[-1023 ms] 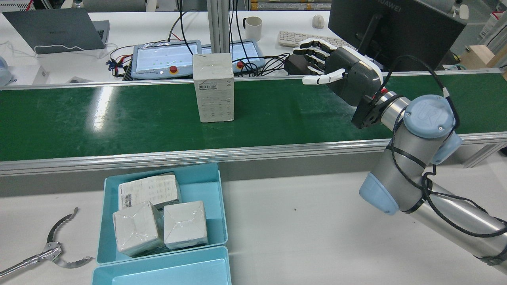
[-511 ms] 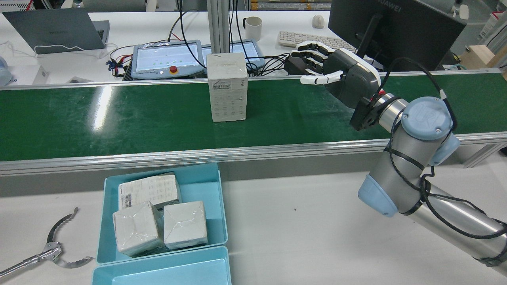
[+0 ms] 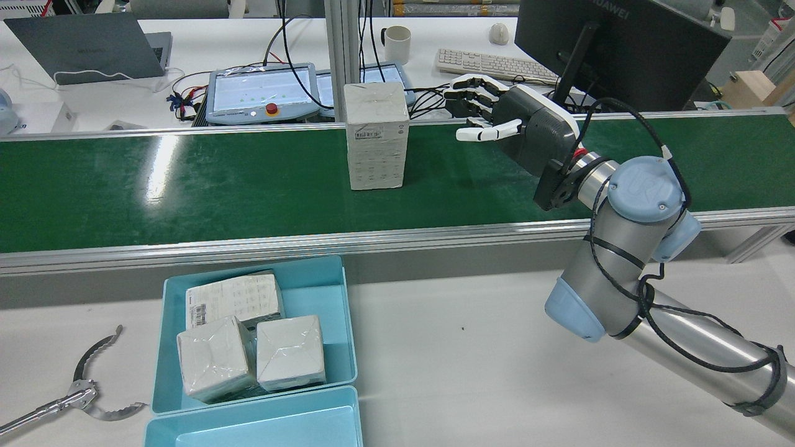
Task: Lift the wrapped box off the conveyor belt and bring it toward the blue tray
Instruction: 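Close the right hand fingers around the wrapped white box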
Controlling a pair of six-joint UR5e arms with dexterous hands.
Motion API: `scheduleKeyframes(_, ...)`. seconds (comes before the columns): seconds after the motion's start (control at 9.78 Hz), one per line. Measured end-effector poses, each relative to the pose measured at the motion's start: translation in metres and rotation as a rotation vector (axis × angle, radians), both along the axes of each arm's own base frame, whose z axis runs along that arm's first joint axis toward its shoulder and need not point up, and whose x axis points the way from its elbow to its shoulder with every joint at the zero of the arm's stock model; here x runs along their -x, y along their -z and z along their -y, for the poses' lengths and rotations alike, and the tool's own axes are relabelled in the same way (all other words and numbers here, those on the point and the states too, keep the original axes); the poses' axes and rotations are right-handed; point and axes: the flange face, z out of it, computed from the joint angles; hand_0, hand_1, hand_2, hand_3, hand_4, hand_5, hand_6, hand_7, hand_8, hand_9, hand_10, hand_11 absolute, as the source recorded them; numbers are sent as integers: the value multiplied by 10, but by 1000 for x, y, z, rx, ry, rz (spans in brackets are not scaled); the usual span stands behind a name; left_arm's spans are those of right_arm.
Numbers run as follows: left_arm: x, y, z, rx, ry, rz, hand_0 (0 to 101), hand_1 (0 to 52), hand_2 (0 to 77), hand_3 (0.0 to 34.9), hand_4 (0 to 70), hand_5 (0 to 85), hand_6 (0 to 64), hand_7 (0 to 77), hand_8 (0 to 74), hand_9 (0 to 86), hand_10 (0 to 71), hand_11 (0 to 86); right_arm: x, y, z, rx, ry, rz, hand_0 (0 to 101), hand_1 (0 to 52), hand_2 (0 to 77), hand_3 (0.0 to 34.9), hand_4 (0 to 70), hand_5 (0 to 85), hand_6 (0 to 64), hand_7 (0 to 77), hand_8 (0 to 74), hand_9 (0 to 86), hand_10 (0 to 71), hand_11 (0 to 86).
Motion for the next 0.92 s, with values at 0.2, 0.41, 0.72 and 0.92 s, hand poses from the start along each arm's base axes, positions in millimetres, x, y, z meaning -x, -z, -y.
scheduleKeyframes(0.2, 0, 0, 0, 0, 0, 0, 0, 0, 5, 0, 0, 11, 0, 0, 0, 0, 0, 0, 7, 0, 0, 1, 6, -8, 492, 180, 196, 201, 93, 349, 27, 218, 0, 38, 0, 11)
scheduleKeyframes(0.41, 0, 0, 0, 0, 0, 0, 0, 0, 5, 0, 0, 11, 0, 5, 0, 0, 5, 0, 9, 0, 0, 0, 8, -9, 492, 180, 196, 216, 82, 349, 0, 229, 0, 38, 0, 11)
scheduleKeyframes(0.72, 0, 0, 0, 0, 0, 0, 0, 0, 5, 0, 0, 11, 0, 0, 0, 0, 5, 0, 12, 5, 2, -9, 8, -16, 494, 180, 207, 217, 82, 355, 16, 240, 0, 38, 0, 11)
scheduleKeyframes(0.92, 0, 0, 0, 0, 0, 0, 0, 0, 5, 0, 0, 11, 0, 0, 0, 0, 5, 0, 16, 8, 6, -11, 7, -22, 494, 180, 207, 228, 82, 355, 16, 240, 0, 38, 0, 11)
